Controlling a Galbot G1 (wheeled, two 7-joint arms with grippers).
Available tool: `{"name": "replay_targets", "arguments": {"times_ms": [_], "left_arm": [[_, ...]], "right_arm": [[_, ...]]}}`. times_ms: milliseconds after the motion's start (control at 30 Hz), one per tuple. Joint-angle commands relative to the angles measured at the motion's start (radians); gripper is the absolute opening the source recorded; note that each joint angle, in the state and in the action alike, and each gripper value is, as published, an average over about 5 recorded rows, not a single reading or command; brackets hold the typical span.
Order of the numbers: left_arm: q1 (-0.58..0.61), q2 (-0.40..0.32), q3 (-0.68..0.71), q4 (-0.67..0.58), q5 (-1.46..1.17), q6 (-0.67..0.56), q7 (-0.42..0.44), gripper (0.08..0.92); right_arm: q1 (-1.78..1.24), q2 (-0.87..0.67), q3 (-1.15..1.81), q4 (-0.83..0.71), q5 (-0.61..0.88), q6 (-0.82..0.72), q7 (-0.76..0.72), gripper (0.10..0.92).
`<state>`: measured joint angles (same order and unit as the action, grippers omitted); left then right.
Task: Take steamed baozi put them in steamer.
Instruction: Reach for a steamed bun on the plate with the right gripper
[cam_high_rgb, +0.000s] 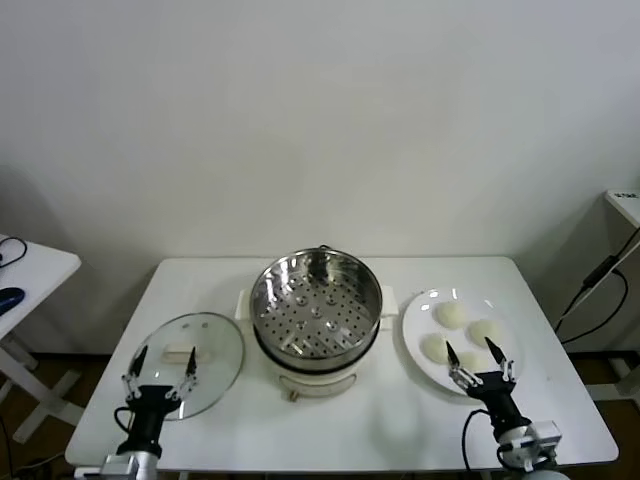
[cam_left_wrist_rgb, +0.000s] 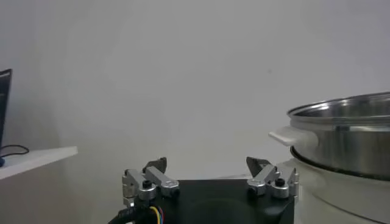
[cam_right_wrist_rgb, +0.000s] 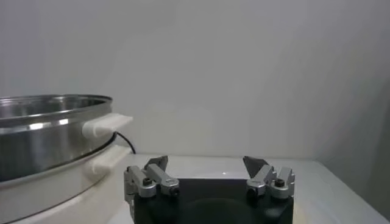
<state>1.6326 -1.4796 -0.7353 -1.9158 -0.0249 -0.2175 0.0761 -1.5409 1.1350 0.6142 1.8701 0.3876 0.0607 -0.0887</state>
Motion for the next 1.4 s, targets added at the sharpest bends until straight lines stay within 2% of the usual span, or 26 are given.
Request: {"name": "replay_targets", "arguments": {"times_ms": [33,200,467,600,733,1033,1267,1400], "left_arm": [[0.004,0.01,0.011,0.001,-0.01,-0.011,-0.004,0.823],[0.028,0.047,0.032,0.011,-0.035,-0.033,-0.038,0.823],[0.011,0.048,0.031,0.029,-0.04,-0.034,-0.047,0.823],[0.003,0.056,0.036,0.042,-0.045,-0.059,-0.041,0.823],[0.002,0.064,0.043,0.046,-0.06,-0.07,-0.039,0.823],[0.019,0.056,0.061,0.029,-0.06,-0.073,-0.04,0.823],[0.009,0.06,0.053,0.023,-0.062,-0.057,-0.038,0.823],[-0.004,0.065,0.043,0.021,-0.065,-0.043,-0.039,0.823]], "right_arm": [[0.018,-0.037,0.004,0.004,0.006,-0.011,-0.026,0.823],[0.09,-0.208,0.015,-0.031,0.03,-0.077,-0.115,0.823],[0.281,-0.574,-0.056,-0.197,0.058,-0.151,-0.307,0.823],[0.487,-0.726,-0.232,-0.324,0.054,-0.14,-0.457,0.823],[0.841,-0.813,-0.561,-0.459,-0.003,-0.123,-0.612,0.823],[1.421,-0.739,-1.105,-0.657,-0.189,-0.106,-0.926,0.823],[1.786,-0.577,-1.507,-0.844,-0.299,-0.022,-1.117,0.823],[1.906,-0.451,-1.662,-0.952,-0.328,0.008,-1.176,0.823]]}}
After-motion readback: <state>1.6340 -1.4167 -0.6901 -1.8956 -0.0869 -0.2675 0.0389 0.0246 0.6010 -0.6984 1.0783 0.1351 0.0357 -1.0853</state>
